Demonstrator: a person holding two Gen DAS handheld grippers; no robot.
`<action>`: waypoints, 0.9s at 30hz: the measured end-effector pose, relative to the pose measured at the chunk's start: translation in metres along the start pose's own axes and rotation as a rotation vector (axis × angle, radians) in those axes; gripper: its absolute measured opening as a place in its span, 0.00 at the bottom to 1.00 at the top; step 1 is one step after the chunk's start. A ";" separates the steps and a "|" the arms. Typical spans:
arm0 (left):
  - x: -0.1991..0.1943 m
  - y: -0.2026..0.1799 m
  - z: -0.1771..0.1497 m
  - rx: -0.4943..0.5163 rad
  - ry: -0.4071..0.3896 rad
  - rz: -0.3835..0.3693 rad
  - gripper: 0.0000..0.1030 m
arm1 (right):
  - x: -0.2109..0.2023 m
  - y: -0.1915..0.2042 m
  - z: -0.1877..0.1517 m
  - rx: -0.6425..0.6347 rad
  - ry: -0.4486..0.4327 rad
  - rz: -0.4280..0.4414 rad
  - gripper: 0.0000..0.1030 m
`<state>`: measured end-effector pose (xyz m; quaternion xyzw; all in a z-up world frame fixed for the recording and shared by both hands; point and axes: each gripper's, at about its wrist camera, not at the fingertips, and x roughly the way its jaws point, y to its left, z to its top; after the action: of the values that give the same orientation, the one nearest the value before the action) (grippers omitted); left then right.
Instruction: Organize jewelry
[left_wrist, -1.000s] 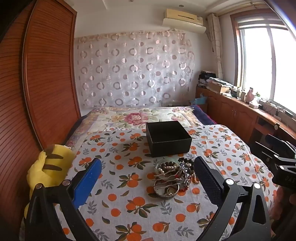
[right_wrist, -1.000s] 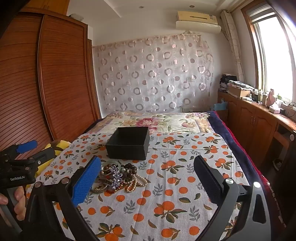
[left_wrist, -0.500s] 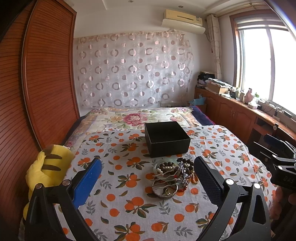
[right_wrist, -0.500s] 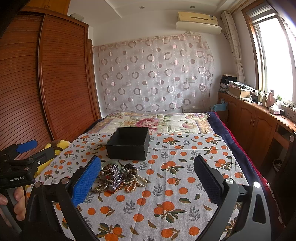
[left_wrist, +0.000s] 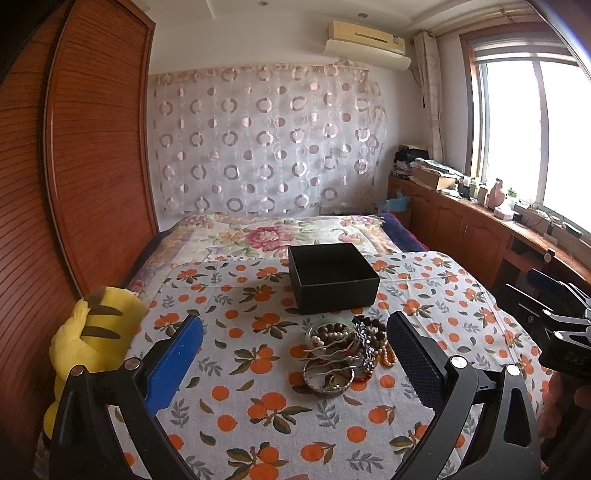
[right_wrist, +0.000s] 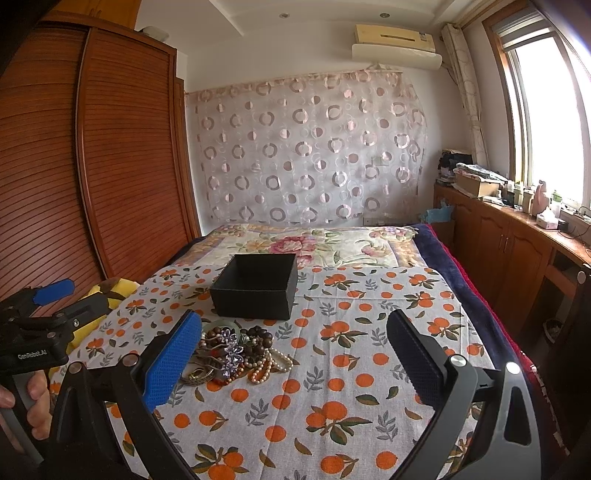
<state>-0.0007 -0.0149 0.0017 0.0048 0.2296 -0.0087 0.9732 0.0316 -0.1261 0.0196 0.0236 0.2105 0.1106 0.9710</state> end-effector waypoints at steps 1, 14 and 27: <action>0.000 0.001 0.000 -0.002 0.000 -0.003 0.93 | 0.000 0.000 0.000 0.000 0.000 0.000 0.98; -0.004 0.006 0.000 0.000 -0.003 -0.004 0.93 | -0.001 0.000 0.000 0.001 0.001 -0.001 0.98; -0.004 0.006 0.000 0.000 -0.007 -0.003 0.93 | -0.004 -0.002 0.001 -0.001 -0.001 0.001 0.98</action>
<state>-0.0045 -0.0089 0.0037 0.0046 0.2263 -0.0105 0.9740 0.0283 -0.1291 0.0217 0.0234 0.2100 0.1112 0.9711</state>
